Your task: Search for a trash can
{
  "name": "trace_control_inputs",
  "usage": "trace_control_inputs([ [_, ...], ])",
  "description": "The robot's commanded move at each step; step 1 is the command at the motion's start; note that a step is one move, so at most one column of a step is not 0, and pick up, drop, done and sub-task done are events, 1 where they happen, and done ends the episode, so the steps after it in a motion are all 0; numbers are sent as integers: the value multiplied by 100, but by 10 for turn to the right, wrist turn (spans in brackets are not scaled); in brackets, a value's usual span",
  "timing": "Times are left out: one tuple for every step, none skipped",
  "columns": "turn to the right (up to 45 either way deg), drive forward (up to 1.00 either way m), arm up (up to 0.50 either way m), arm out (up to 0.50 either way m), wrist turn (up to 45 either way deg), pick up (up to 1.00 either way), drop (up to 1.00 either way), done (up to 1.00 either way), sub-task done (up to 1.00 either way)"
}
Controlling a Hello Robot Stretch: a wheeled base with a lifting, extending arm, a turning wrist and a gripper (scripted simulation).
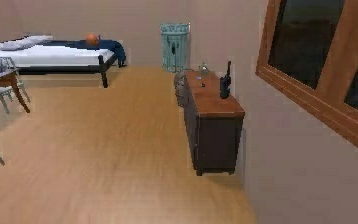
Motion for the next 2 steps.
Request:
trace_control_inputs([
  [-90, 0, 0, 0, 0, 0, 0, 0, 0],
  [0, 100, 0, 0, 0, 0, 0, 0, 0],
])
